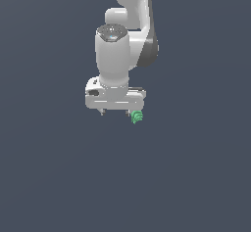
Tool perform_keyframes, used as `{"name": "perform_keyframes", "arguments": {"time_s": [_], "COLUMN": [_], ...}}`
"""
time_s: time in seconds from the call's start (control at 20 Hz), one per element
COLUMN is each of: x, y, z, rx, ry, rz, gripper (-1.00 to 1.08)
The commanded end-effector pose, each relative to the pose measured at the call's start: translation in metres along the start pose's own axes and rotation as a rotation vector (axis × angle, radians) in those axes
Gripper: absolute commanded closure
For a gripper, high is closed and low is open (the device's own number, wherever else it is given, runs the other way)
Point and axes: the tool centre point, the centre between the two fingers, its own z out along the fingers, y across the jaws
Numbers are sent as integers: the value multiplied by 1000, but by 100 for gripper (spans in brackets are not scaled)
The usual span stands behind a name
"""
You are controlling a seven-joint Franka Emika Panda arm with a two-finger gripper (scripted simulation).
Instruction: Pick up the object and move it to a goal position.
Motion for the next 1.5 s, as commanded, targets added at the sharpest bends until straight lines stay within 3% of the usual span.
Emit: {"name": "perform_keyframes", "arguments": {"time_s": [0.0,0.4,0.75,1.1,1.45], "x": [0,1,-1,-15,-50], "y": [0,23,23,4,-35], "z": [0,4,5,22,56], "rx": [0,10,11,14,23], "ry": [0,-7,-8,-19,-40], "rz": [0,78,72,-18,-212], "gripper": [-92,-92,-92,-92,-92]}}
